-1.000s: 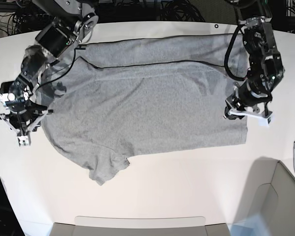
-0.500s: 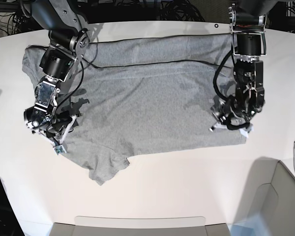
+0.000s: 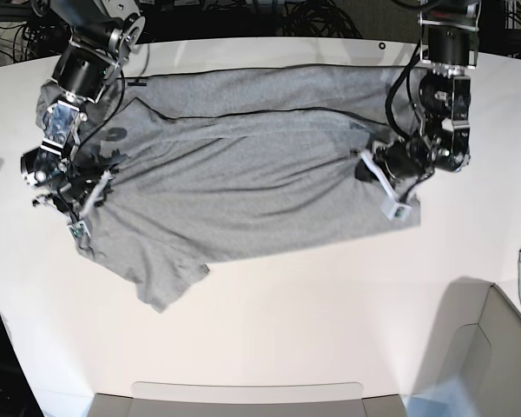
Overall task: Fold the T-shirt properly
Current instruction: 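Reach both grippers down to the hem corners of the shirt, then grasp the hem corners with both grippers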
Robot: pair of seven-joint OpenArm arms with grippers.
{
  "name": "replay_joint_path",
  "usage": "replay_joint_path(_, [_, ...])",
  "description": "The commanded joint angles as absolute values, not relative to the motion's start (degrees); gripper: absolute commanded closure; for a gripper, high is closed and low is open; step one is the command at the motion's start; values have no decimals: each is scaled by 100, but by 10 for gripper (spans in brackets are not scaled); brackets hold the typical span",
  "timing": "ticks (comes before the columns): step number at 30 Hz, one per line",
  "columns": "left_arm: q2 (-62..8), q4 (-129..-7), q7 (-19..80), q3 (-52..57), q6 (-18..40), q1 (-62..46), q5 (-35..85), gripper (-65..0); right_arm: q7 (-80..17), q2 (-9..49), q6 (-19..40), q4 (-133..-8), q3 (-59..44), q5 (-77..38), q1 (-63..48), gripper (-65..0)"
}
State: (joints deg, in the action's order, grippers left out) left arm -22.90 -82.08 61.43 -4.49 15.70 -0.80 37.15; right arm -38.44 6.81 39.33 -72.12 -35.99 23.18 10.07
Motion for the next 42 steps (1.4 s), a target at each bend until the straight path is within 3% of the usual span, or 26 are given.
replay_joint_path(1, [-2352, -8356, 6422, -453, 1569, -233, 3565, -9, -4277, 716, 4000, -7371, -3618, 2659, 884, -173])
replay_joint_path(8, [-2475, -9235, 6422, -207, 1569, -611, 3565, -10, -4277, 497, 4000, -8198, -3618, 2642, 796, -174])
replay_joint_path(16, [-2264, -10114, 6422, 585, 1560, -409, 3574, -10, -4268, 66, 4000, -9024, -3618, 2633, 1341, -174])
replay_joint_path(22, [-2062, -10404, 6466, 875, 1552, -259, 3574, -30, -4277, 75, 4000, -9033, -3618, 2659, 1938, -186])
replay_joint_path(28, [-2044, -10404, 6607, 848, 1552, -259, 3574, -140, -4382, 488, 4000, -7899, -3556, 2633, 2589, -287])
replay_joint_path(33, [-2044, -10413, 6624, 884, 1552, -277, 3574, -133, -4286, 760, 4000, -6440, -3512, 2624, 3442, -288])
replay_joint_path(42, [-1930, -10413, 6651, 884, 1552, -268, 3574, -133, -3143, 822, 4000, -4365, -3301, 2668, 4382, -290])
